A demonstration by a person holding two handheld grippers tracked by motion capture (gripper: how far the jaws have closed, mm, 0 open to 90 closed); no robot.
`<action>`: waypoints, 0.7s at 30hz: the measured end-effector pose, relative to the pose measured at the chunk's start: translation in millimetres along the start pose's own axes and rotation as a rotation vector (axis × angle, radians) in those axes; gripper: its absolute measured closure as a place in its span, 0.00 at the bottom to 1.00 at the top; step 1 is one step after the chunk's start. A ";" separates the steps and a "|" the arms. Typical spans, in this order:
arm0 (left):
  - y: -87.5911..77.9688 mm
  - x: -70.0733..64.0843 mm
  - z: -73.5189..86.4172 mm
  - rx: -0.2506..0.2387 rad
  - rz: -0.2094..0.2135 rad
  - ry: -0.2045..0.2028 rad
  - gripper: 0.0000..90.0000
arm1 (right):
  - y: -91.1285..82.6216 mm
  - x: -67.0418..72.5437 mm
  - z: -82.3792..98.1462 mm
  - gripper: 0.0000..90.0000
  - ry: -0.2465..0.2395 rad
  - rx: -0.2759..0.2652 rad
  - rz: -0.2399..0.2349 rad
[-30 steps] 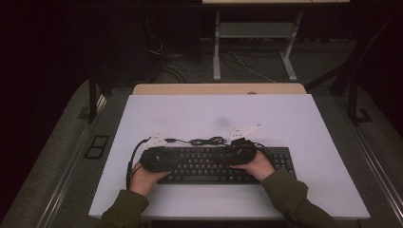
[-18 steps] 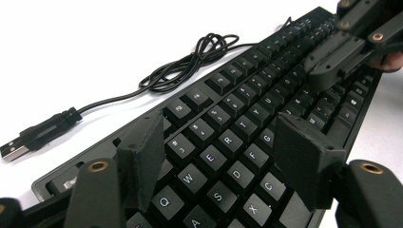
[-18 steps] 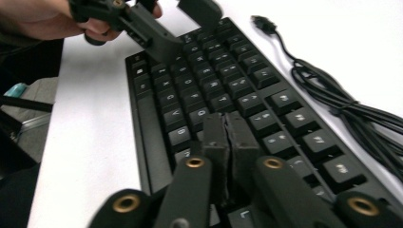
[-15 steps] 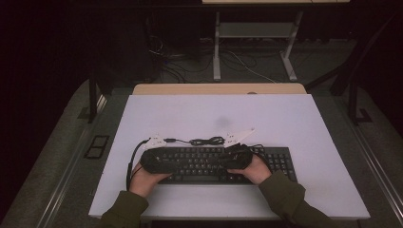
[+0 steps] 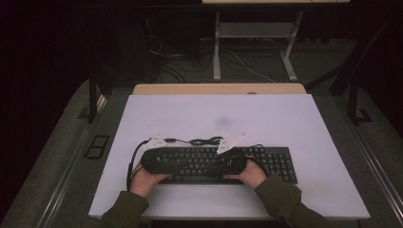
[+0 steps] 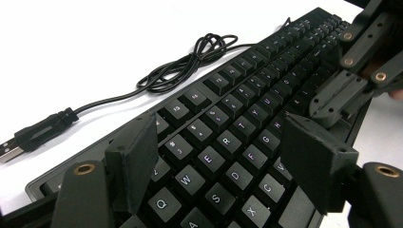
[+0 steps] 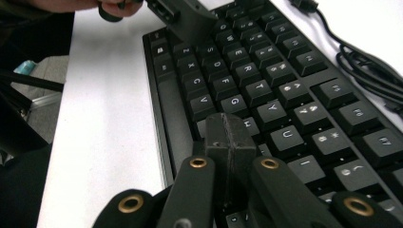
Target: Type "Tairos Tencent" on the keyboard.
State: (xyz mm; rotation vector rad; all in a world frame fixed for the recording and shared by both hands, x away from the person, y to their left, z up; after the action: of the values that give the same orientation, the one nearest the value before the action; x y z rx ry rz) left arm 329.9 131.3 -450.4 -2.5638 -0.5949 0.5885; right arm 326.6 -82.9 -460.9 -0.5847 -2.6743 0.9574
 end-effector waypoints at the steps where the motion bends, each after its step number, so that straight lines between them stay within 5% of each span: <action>1: 0.4 -0.3 -0.1 0.000 0.001 -0.002 0.31 | 1.0 0.7 0.4 0.99 -0.002 0.010 0.002; 7: 2.1 -1.2 -0.8 0.005 0.001 0.002 0.31 | 5.9 2.9 2.5 0.99 -0.033 0.038 0.015; 21: 5.7 -2.3 -4.4 0.003 -0.001 0.008 0.32 | 4.7 1.7 1.7 0.99 -0.003 0.019 -0.001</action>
State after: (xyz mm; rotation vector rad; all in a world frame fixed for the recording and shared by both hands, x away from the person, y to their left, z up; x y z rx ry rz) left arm 331.9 124.1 -449.1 -2.5616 -0.5918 0.5778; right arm 325.9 -79.8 -465.1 -0.5781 -2.6645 0.9831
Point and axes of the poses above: each handheld gripper's, and its own axes: y roughly forward along the jaws, z roughly out of its underside, x roughly to its left, the point moved 4 cm from there along y, roughly forward along the jaws, and after that the axes turned 11 degrees about z, right-handed, at the moved point
